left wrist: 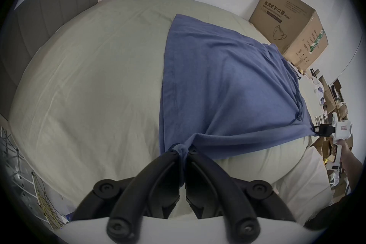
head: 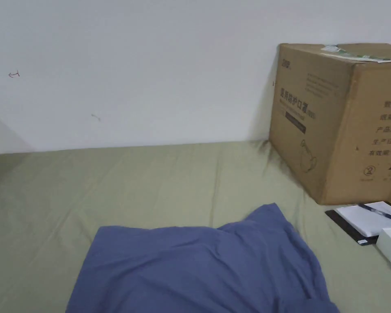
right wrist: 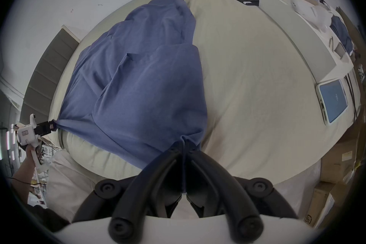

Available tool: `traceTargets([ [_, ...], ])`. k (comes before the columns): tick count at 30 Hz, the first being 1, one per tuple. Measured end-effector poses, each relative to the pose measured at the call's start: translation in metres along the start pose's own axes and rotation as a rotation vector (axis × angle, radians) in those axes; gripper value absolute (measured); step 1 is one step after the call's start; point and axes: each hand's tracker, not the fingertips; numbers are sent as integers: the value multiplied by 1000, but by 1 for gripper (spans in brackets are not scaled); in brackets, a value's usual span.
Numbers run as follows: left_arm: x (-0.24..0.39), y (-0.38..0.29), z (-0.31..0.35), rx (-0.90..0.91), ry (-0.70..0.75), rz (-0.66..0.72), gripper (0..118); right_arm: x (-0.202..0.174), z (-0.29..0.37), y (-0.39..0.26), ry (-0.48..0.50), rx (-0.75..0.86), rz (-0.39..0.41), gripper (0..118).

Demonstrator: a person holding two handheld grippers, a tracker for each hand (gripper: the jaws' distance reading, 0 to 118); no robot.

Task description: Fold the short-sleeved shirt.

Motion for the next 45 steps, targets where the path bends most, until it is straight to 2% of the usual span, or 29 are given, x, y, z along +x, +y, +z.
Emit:
traceTargets([
  [2, 0, -3, 0, 6, -3, -13, 2, -1, -3, 1, 1, 14, 12, 1],
  [4, 1, -5, -2, 18, 9, -5, 9, -6, -9, 1, -37, 36, 41, 8],
  [6, -4, -3, -3, -1, 48, 22, 54, -12, -8, 2, -93, 51, 57, 34],
  [7, -7, -3, 0, 5, 55, 24, 81, -11, -7, 3, -110, 52, 45, 55],
  [8, -4, -2, 6, 24, 59, 27, 109, -12, -2, 6, -122, 54, 36, 89],
  [9, -5, 0, 16, 57, 64, 33, 116, -13, 5, 8, -118, 71, 22, 107],
  [10, -5, 2, 29, 113, 58, 32, 116, -15, 17, 10, -88, 105, 13, 116],
  [11, -4, 3, 44, 168, 35, 26, 116, -18, 28, 12, -62, 148, 6, 118],
  [15, 23, 12, 102, 328, -73, 22, 116, -57, 84, 22, 47, 373, 8, 117],
  [16, 35, 14, 114, 362, -105, 18, 114, -69, 96, 22, 84, 435, 12, 115],
  [17, 42, 14, 126, 406, -170, 0, 110, -85, 109, 21, 108, 496, 19, 107],
  [18, 53, 10, 137, 463, -193, -20, 101, -100, 120, 18, 126, 577, 30, 94],
  [19, 63, 5, 145, 530, -176, -46, 85, -115, 129, 12, 146, 667, 52, 74],
  [20, 79, -2, 153, 613, -153, -77, 55, -130, 136, 4, 157, 763, 93, 45],
  [21, 89, -9, 159, 670, -131, -102, 55, -144, 140, -3, 144, 833, 133, 45],
  [22, 96, -16, 162, 713, -115, -125, 46, -157, 143, -9, 122, 889, 168, 38],
  [23, 102, -22, 164, 743, -99, -137, 25, -166, 141, -15, 104, 923, 188, 23],
  [24, 108, -27, 161, 778, -60, -147, 0, -175, 141, -20, 101, 948, 190, 2],
  [28, 112, -31, 168, 800, -63, -146, 0, -187, 139, -26, 141, 947, 225, 0],
  [29, 111, -30, 171, 817, -11, -160, 0, -187, 140, -25, 144, 932, 255, 0],
  [32, 93, -2, 175, 728, 43, -156, 0, -187, 143, -23, 109, 923, 292, 0],
  [34, 69, 33, 162, 473, 5, -116, 0, -184, 143, -20, 112, 883, 303, 0],
  [36, 33, 69, 123, 19, -112, -56, 0, -184, 139, -16, 165, 790, 310, 0],
  [37, 23, 73, 101, -122, -105, -52, 0, -182, 135, -13, 216, 733, 321, 0],
  [40, 5, 56, 47, -217, 29, -152, 2, -186, 122, -13, 279, 637, 354, 0],
  [41, -3, 54, 36, -247, 29, -145, 28, -188, 119, -15, 254, 628, 376, 0],
  [43, -12, 51, 23, -234, 34, -116, 107, -197, 116, -20, 204, 612, 427, 0],
  [44, -15, 47, 20, -234, 23, -112, 115, -199, 114, -22, 199, 599, 447, 0],
  [45, -16, 44, 16, -227, 11, -104, 111, -202, 111, -25, 201, 590, 460, 0],
])
